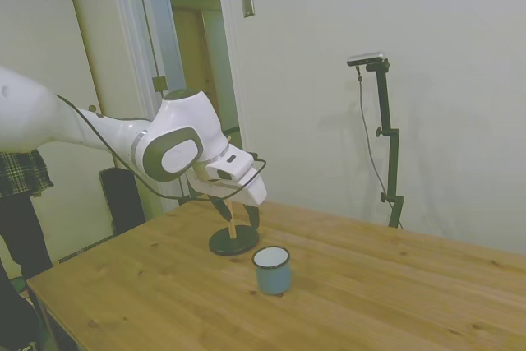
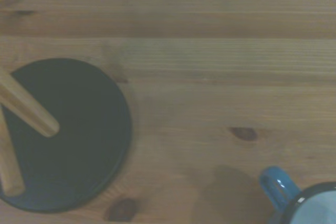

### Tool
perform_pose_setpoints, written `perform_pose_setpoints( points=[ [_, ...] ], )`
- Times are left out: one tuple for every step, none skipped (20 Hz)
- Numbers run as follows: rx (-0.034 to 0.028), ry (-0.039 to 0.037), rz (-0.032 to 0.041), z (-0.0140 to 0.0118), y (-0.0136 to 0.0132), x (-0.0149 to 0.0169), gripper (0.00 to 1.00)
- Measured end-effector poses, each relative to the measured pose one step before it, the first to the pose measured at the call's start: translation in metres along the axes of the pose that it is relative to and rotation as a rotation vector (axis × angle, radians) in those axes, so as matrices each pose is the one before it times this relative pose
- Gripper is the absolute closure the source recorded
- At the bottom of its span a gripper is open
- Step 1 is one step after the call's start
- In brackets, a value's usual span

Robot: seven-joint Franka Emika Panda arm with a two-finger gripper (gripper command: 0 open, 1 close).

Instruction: Unload the mug

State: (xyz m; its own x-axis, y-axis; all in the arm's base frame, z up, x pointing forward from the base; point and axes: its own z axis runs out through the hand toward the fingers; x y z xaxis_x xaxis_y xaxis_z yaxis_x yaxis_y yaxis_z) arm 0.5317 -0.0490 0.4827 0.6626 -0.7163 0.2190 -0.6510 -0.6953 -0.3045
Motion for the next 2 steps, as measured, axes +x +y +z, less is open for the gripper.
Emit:
perform_pose_setpoints(
  points=[
    [0.00500, -0.00695, 0.00693, 0.00110, -0.00501, -0.00077, 0.00],
    [0.00132, -0.00571, 0.00482, 0.00148, -0.00370, -0.00071, 0.00]
  ],
)
